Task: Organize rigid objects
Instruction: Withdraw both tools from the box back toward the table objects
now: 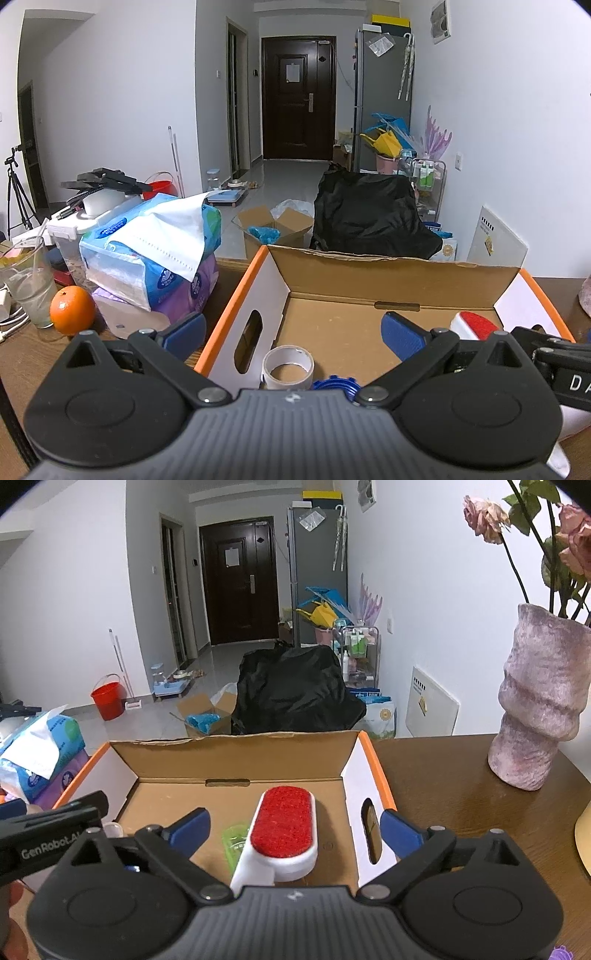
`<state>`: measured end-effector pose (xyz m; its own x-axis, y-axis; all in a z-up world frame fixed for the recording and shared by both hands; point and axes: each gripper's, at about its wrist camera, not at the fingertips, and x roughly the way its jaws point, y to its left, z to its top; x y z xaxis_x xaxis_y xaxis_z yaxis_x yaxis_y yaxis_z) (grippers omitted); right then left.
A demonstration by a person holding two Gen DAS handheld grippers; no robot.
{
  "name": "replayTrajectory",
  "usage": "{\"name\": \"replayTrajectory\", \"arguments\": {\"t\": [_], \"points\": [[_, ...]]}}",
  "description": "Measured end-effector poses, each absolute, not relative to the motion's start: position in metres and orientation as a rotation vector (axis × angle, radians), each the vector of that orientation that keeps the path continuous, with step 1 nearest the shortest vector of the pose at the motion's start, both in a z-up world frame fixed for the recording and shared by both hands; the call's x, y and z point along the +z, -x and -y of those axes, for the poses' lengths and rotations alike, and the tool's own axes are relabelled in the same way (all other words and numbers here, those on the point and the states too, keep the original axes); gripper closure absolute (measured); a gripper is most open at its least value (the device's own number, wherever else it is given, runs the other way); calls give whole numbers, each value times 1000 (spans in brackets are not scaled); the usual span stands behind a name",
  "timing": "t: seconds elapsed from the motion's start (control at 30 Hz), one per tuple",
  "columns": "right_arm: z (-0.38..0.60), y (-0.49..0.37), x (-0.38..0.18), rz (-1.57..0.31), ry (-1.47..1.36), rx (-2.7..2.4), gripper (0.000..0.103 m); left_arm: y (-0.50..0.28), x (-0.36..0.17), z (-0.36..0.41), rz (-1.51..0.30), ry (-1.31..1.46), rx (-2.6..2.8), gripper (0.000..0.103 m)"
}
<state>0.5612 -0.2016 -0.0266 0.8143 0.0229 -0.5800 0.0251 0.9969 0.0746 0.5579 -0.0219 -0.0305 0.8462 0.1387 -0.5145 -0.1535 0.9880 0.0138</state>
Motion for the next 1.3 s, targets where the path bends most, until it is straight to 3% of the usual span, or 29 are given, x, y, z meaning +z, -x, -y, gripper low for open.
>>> {"name": "replayTrajectory", "arguments": {"t": [1.3], "points": [[195,-458,-7,-475,-16,86,2,-462,-10,3,-460,19,163,0]]}}
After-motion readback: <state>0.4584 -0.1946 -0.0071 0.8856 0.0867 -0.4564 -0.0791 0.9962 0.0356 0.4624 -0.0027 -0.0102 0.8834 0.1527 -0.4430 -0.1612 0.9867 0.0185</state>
